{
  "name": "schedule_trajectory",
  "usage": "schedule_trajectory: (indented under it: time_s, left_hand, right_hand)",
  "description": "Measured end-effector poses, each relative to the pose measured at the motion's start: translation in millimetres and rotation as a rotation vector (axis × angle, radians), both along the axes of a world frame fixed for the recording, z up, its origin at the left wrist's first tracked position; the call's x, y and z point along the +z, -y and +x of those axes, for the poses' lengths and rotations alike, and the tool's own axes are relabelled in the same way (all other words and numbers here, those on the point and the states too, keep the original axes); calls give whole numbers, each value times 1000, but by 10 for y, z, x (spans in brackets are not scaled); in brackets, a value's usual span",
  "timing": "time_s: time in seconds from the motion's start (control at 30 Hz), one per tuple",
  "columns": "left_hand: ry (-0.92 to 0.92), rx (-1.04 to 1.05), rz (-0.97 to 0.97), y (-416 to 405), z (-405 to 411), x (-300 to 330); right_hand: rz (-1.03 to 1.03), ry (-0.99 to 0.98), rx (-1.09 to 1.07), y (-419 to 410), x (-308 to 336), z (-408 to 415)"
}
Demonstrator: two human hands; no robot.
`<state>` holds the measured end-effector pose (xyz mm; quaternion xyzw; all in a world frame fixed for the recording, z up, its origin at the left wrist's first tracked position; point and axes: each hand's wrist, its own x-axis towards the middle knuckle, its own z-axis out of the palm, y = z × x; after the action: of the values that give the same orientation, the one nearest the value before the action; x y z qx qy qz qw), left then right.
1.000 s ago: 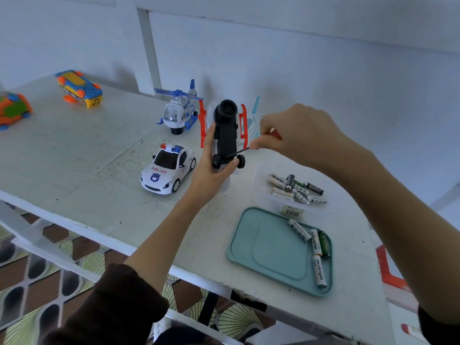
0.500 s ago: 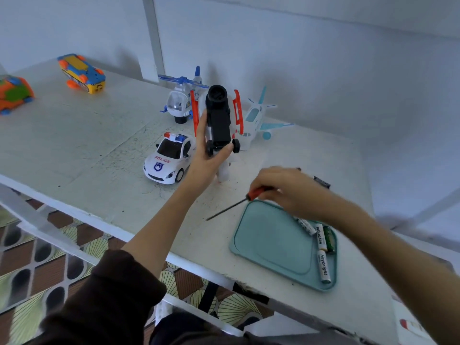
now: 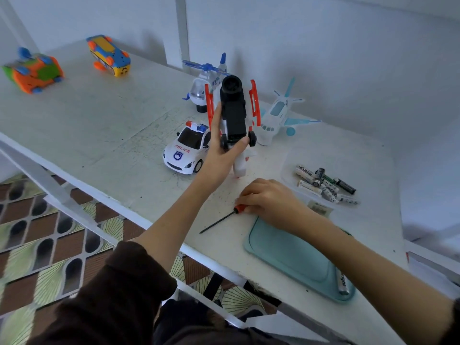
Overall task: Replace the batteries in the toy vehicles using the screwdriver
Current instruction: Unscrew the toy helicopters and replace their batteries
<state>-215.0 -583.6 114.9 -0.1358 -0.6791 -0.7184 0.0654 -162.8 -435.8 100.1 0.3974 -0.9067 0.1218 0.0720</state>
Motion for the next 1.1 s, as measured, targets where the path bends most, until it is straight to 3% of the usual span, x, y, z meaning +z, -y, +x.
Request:
schedule_trajectory:
  time_s: [0.27, 0.4, 0.57, 0.73, 0.97, 1.1]
  left_hand:
    - [18, -27, 26, 18, 43, 20]
    - [-36, -75, -15, 1, 73, 241]
    - [-107, -224, -79, 104, -47, 542]
    - [-175, -337, -92, 414, -199, 757]
    - [-222, -275, -89, 1212, -654, 954]
    - [-121, -208, -59, 1728, -1046, 888]
  right_hand:
    - [-569, -146, -357, -63, 399, 32]
    - [-807, -44, -528, -25, 884, -249]
    - [-721, 140, -532, 109, 1360, -557]
    - [-741, 109, -557, 371, 1542, -819]
    - [-761, 2, -566, 1170, 1712, -1252]
    - [-772, 8, -602, 1700, 1672, -1546]
